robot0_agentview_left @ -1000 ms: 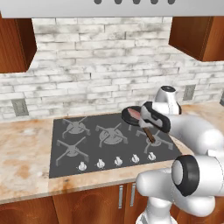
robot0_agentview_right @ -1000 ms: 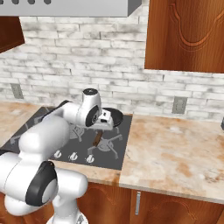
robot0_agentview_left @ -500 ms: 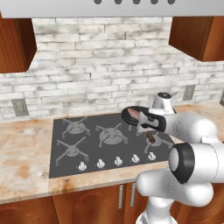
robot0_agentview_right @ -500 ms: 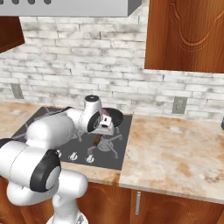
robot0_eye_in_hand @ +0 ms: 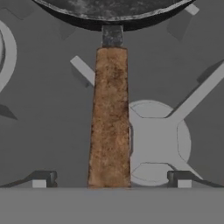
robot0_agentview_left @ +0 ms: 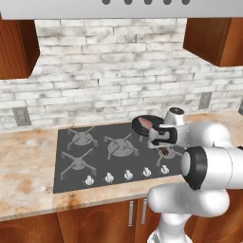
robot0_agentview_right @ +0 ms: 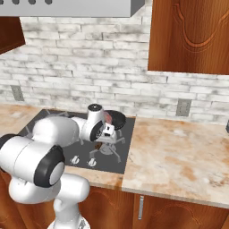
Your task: Pick up the pan with the steak in it and place it on the dining table. Then place the steak on the plate.
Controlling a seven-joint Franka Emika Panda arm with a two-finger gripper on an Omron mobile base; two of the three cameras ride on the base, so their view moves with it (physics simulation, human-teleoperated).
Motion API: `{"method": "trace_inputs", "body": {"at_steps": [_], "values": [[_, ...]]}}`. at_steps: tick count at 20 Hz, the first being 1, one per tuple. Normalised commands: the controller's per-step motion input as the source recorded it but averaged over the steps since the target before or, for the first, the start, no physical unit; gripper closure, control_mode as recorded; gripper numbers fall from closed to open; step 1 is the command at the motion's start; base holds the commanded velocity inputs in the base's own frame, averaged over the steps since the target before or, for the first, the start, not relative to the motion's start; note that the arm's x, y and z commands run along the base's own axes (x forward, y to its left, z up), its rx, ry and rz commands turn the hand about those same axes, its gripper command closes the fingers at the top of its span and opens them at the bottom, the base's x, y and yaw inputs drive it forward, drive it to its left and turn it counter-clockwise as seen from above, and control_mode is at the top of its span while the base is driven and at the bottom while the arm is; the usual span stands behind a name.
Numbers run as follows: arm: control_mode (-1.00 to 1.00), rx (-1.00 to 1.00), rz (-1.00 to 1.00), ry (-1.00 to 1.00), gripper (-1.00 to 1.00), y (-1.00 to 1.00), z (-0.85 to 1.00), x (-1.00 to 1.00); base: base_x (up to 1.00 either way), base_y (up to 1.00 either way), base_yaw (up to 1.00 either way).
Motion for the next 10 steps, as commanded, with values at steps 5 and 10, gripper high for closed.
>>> {"method": "trace_inputs", "body": {"at_steps": [5, 10], "values": [[-1.00, 0.00, -0.02, 0.00, -1.00, 0.00, -0.12, 0.10, 0.00, 0.00, 0.00], [-1.00, 0.00, 0.00, 0.00, 1.00, 0.00, -0.05, 0.09, 0.00, 0.00, 0.00]]}}
